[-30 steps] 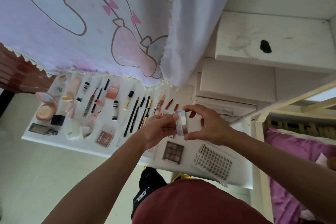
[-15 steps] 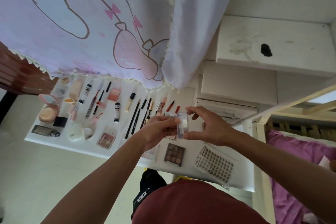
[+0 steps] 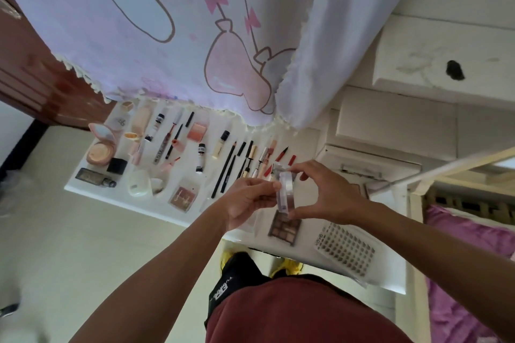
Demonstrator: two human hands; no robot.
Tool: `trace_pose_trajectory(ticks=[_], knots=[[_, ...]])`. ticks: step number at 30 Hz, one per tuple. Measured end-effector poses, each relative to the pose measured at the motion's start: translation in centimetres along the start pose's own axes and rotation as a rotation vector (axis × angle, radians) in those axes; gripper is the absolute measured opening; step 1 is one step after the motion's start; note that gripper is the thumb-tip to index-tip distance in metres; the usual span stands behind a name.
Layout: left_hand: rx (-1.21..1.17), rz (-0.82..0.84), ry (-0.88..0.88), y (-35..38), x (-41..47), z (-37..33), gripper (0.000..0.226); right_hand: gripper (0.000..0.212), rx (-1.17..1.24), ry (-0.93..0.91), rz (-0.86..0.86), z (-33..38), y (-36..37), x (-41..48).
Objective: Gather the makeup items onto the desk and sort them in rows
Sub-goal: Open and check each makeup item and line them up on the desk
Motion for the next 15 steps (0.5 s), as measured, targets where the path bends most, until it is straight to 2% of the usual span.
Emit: trace_pose_trajectory(ticks=[5,15], knots=[[0.069,0.045,0.023,-1.7,-1.4,-1.4,0.053,0.096,0.086,0.051,-0.040,1.9,0.9,0.2],[0.139,0.066,0.081,-6.9,-4.9,-2.9,0.057,0.090,0.075,0.056,-0.117,7.8,3.8,1.0]])
Point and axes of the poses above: each hand's wrist, its own x-axis towards the middle knuckle, its own y-axis out of the palm, z = x × y, the point moved 2 cm from there along x, towards the middle knuckle, and after that the axes turned 3 degrees about -y, right-handed, at the moved point
